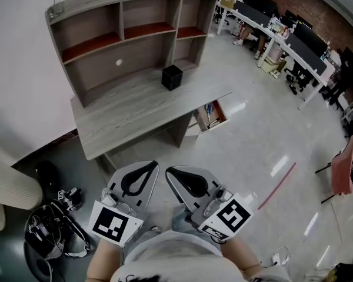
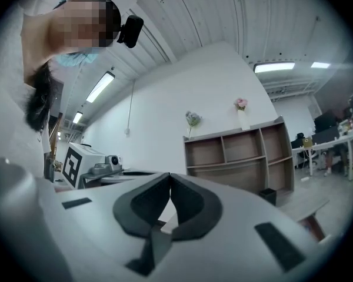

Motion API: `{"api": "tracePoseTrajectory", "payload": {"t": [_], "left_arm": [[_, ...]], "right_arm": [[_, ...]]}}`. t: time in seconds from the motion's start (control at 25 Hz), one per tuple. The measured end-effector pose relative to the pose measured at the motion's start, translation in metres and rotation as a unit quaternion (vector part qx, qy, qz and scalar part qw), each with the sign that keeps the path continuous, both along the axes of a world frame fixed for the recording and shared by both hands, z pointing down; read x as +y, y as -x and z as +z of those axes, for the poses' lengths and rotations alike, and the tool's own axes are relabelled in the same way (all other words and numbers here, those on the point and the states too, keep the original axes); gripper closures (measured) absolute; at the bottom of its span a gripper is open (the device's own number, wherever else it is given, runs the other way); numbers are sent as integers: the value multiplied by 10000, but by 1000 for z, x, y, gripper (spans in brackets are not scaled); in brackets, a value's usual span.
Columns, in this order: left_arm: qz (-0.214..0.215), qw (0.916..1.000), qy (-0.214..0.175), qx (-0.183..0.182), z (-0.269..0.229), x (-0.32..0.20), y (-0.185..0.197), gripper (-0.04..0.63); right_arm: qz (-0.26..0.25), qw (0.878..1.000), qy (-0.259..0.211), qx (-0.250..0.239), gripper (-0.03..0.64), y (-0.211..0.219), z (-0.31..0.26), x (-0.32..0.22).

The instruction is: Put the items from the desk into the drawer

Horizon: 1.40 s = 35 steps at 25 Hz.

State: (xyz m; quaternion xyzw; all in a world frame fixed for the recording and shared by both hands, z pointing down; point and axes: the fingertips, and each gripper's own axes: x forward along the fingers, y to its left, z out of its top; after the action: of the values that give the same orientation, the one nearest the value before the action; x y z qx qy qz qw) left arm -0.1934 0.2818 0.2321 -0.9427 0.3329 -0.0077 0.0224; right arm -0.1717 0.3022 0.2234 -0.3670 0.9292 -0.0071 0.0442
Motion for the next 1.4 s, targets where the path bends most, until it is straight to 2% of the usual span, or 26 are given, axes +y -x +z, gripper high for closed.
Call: {"api": "tracePoseTrajectory", "payload": {"t": [0.28,0.76,0.96,1.16,1.4], "left_arm": [[-57,10000,43,4,1,-47,-46,584],[-318,9995,53,-4,-4,-124,-156,585],[-418,9989,29,-225,4,-137,-188,584],[-332,9985,112,-411,13,-150,-209,584],[42,9986,167,-500,17,-163,-241,584]], "right_arm": [[-126,9999,43,-51,604,-44,3,-50],[-470,9988,67,-121,603,-153,0,-127],[-560,9982,141,-162,603,-186,8,-143],[-518,9979,228,-331,603,-206,17,-151],[-204,9985,281,-416,603,-234,20,-168]]}}
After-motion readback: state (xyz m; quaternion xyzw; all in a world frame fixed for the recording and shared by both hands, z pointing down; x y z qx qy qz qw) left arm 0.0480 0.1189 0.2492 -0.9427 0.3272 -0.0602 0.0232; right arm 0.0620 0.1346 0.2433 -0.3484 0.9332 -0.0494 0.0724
